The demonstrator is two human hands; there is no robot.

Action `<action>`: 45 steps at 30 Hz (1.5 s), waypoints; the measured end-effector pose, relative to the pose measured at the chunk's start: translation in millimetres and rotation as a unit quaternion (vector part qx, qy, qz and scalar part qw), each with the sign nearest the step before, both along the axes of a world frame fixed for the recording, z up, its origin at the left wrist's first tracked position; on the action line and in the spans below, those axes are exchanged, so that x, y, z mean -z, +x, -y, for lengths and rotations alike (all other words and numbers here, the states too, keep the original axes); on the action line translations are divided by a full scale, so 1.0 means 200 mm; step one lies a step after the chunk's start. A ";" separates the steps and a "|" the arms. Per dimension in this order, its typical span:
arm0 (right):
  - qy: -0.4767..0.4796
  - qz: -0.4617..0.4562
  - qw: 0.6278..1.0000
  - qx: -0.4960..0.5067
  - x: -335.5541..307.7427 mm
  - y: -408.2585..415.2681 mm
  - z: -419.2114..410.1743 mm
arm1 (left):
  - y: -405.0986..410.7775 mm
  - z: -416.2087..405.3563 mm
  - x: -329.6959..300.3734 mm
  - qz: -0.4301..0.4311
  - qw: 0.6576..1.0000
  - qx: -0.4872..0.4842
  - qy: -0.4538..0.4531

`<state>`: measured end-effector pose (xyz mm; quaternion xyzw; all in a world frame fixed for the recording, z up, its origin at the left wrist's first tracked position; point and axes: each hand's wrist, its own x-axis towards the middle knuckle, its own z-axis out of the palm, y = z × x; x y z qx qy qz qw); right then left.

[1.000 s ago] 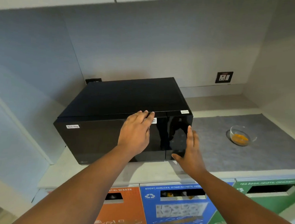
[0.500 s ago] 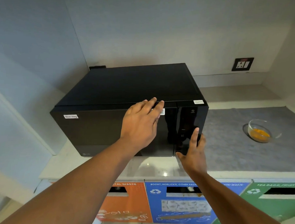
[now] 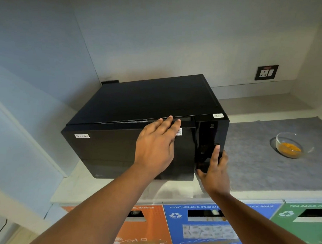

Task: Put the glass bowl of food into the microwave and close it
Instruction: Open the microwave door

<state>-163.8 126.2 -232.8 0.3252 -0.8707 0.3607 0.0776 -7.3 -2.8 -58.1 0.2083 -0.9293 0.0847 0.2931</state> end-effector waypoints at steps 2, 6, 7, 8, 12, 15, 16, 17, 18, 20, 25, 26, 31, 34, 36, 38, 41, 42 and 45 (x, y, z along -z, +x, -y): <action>0.004 -0.006 1.000 -0.006 -0.03 0.01 -0.02 | 0.00 -0.01 -0.02 0.001 1.000 0.002 0.006; 0.020 -0.026 0.999 -0.007 -0.12 0.05 -0.12 | 0.05 -0.06 -0.05 -0.006 1.000 0.013 0.019; 0.028 -0.038 0.999 -0.002 -0.15 0.05 -0.12 | 0.05 -0.06 -0.04 -0.017 0.999 0.013 0.037; 0.036 -0.047 0.998 0.006 -0.18 0.05 -0.13 | 0.05 -0.07 -0.05 -0.028 0.998 0.010 0.058; 0.017 -0.121 0.992 0.026 -0.39 0.06 -0.15 | 0.08 -0.13 -0.08 -0.053 0.986 -0.004 0.161; 0.022 -0.210 0.977 -0.013 -0.57 0.04 -0.15 | 0.12 -0.17 -0.10 -0.072 0.978 -0.014 0.197; 0.035 -0.231 0.972 -0.029 -0.63 0.03 -0.15 | 0.14 -0.19 -0.11 -0.076 0.976 -0.019 0.204; 0.056 -0.244 0.967 -0.046 -0.70 0.04 -0.14 | 0.16 -0.21 -0.12 -0.082 0.975 -0.023 0.207; 0.081 -0.249 0.963 -0.064 -0.75 0.04 -0.13 | 0.18 -0.23 -0.12 -0.087 0.974 -0.028 0.208; 0.137 -0.244 0.955 -0.094 -0.84 0.04 -0.09 | 0.21 -0.26 -0.14 -0.096 0.971 -0.040 0.215; 0.222 -0.231 0.941 -0.112 -0.95 0.06 -0.05 | 0.25 -0.28 -0.20 -0.106 0.954 -0.078 0.268; 0.240 -0.233 0.935 -0.115 -0.97 0.07 -0.05 | 0.25 -0.27 -0.21 -0.103 0.955 -0.091 0.264; 0.280 -0.206 0.930 -0.121 -1.05 0.12 -0.04 | 0.30 -0.23 -0.27 -0.036 0.931 -0.147 0.331; 0.289 -0.175 0.932 -0.132 -1.09 0.12 -0.04 | 0.36 -0.20 -0.29 0.016 0.920 -0.185 0.346; 0.298 -0.165 0.930 -0.135 -1.09 0.12 -0.04 | 0.38 -0.20 -0.30 0.051 0.909 -0.209 0.357; 0.299 -0.161 0.931 -0.135 -1.08 0.13 -0.04 | 0.40 -0.19 -0.32 0.085 0.891 -0.234 0.380; 0.303 -0.150 0.932 -0.132 -1.08 0.15 -0.02 | 0.45 -0.16 -0.33 0.114 0.873 -0.274 0.388; 0.309 -0.146 0.931 -0.129 -1.08 0.16 -0.01 | 0.46 -0.15 -0.33 0.118 0.868 -0.288 0.387; 0.326 -0.135 0.928 -0.121 -1.10 0.17 0.02 | 0.53 -0.08 -0.34 0.127 0.856 -0.324 0.383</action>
